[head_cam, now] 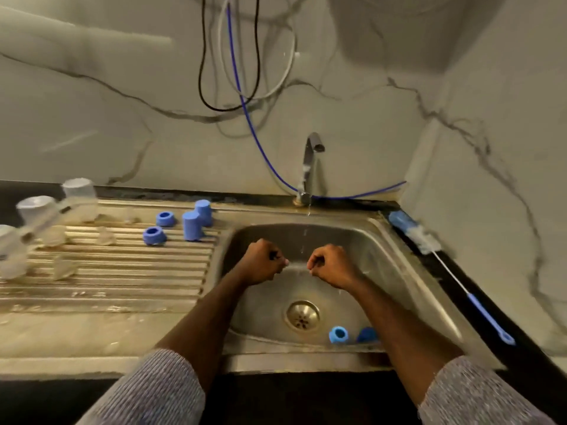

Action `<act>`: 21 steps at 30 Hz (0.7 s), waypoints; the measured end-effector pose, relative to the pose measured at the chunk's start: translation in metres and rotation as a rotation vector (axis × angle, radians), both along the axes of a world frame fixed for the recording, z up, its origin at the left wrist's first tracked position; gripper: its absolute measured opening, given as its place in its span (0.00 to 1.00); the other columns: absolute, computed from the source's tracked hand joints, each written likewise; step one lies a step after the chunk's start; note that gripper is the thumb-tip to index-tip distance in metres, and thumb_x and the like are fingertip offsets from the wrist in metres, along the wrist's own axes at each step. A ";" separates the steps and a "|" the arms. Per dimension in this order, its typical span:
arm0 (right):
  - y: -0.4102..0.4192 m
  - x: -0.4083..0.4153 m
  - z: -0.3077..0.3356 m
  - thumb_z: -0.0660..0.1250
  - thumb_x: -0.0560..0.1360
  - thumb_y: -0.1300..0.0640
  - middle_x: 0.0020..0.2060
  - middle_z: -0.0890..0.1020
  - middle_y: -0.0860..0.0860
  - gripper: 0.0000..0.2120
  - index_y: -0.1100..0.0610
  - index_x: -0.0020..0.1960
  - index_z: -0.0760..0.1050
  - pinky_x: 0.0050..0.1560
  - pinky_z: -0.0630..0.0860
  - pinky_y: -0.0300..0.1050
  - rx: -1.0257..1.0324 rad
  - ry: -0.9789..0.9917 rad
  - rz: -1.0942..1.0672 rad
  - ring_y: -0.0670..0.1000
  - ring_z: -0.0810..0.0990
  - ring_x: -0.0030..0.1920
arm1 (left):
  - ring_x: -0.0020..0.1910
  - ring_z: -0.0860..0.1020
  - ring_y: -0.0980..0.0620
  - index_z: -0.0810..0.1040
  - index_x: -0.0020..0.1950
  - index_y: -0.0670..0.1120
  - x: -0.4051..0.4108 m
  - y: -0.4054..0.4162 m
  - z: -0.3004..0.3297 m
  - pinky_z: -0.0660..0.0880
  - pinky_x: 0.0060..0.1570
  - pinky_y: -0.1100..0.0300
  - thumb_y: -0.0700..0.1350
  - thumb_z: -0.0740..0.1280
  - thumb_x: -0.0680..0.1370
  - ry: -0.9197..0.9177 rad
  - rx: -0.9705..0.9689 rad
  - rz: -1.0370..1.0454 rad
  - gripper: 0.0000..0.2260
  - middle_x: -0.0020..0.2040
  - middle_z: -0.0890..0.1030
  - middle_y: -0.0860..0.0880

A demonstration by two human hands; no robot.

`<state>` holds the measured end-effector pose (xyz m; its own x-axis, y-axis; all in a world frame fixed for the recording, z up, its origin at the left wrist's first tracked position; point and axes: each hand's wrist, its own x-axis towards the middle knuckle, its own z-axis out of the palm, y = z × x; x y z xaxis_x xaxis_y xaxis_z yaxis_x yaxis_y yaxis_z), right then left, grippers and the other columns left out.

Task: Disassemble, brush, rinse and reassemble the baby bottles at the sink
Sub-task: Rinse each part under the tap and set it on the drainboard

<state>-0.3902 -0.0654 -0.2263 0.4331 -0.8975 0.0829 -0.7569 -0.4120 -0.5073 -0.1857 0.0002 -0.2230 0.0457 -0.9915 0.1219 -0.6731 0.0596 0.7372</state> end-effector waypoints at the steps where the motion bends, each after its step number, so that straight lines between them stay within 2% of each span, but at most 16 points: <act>1: -0.002 -0.016 -0.008 0.72 0.70 0.64 0.37 0.85 0.48 0.08 0.51 0.39 0.83 0.40 0.76 0.32 0.025 0.028 -0.005 0.41 0.80 0.37 | 0.30 0.80 0.58 0.82 0.41 0.41 -0.011 -0.007 -0.007 0.78 0.32 0.66 0.44 0.72 0.78 -0.015 0.035 -0.025 0.08 0.36 0.83 0.46; 3: -0.005 -0.044 -0.029 0.74 0.70 0.63 0.38 0.85 0.47 0.07 0.50 0.39 0.83 0.45 0.80 0.38 0.124 0.117 0.017 0.43 0.82 0.39 | 0.32 0.80 0.58 0.82 0.44 0.43 -0.028 -0.019 -0.019 0.77 0.34 0.66 0.43 0.70 0.79 -0.030 0.095 -0.083 0.06 0.39 0.83 0.47; 5: -0.008 -0.056 -0.039 0.77 0.69 0.63 0.39 0.86 0.50 0.05 0.54 0.41 0.85 0.48 0.83 0.45 0.252 0.256 0.085 0.47 0.84 0.42 | 0.34 0.80 0.57 0.82 0.46 0.42 -0.037 -0.029 -0.028 0.78 0.35 0.66 0.43 0.70 0.80 -0.036 0.133 -0.127 0.05 0.40 0.83 0.47; 10: -0.009 -0.048 -0.046 0.82 0.63 0.59 0.41 0.85 0.53 0.14 0.59 0.46 0.85 0.42 0.80 0.43 0.429 0.522 0.161 0.48 0.82 0.40 | 0.34 0.81 0.55 0.82 0.45 0.42 -0.041 -0.048 -0.041 0.78 0.35 0.65 0.43 0.71 0.79 -0.071 0.188 -0.158 0.05 0.41 0.83 0.45; 13: -0.006 -0.042 -0.053 0.82 0.64 0.51 0.36 0.81 0.51 0.15 0.57 0.42 0.81 0.49 0.83 0.49 0.438 0.668 0.139 0.51 0.80 0.38 | 0.34 0.82 0.52 0.82 0.46 0.39 -0.040 -0.056 -0.050 0.78 0.33 0.66 0.42 0.71 0.79 -0.081 0.189 -0.143 0.06 0.42 0.84 0.43; 16: -0.004 -0.036 -0.059 0.81 0.67 0.50 0.44 0.78 0.53 0.15 0.55 0.45 0.79 0.51 0.83 0.52 0.406 0.791 0.138 0.51 0.77 0.34 | 0.33 0.81 0.52 0.82 0.46 0.38 -0.037 -0.063 -0.058 0.77 0.31 0.68 0.40 0.71 0.79 -0.085 0.198 -0.132 0.06 0.42 0.84 0.41; 19: -0.007 -0.030 -0.067 0.79 0.69 0.55 0.53 0.78 0.56 0.16 0.58 0.54 0.80 0.48 0.81 0.50 0.406 0.813 0.139 0.52 0.77 0.34 | 0.36 0.83 0.49 0.82 0.45 0.39 -0.030 -0.070 -0.064 0.80 0.35 0.63 0.41 0.71 0.79 -0.046 0.200 -0.095 0.06 0.42 0.84 0.42; 21: -0.015 -0.026 -0.067 0.79 0.68 0.56 0.50 0.81 0.56 0.14 0.57 0.51 0.80 0.45 0.82 0.50 0.409 0.730 0.158 0.53 0.81 0.38 | 0.36 0.82 0.49 0.82 0.46 0.38 -0.026 -0.072 -0.063 0.78 0.34 0.65 0.40 0.71 0.79 0.006 0.197 -0.052 0.05 0.43 0.84 0.41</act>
<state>-0.4165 -0.0804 -0.2930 0.3749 -0.7204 -0.5835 -0.9010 -0.4312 -0.0465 -0.2119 -0.0722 -0.2864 -0.0063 -0.9972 -0.0745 -0.6685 -0.0512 0.7419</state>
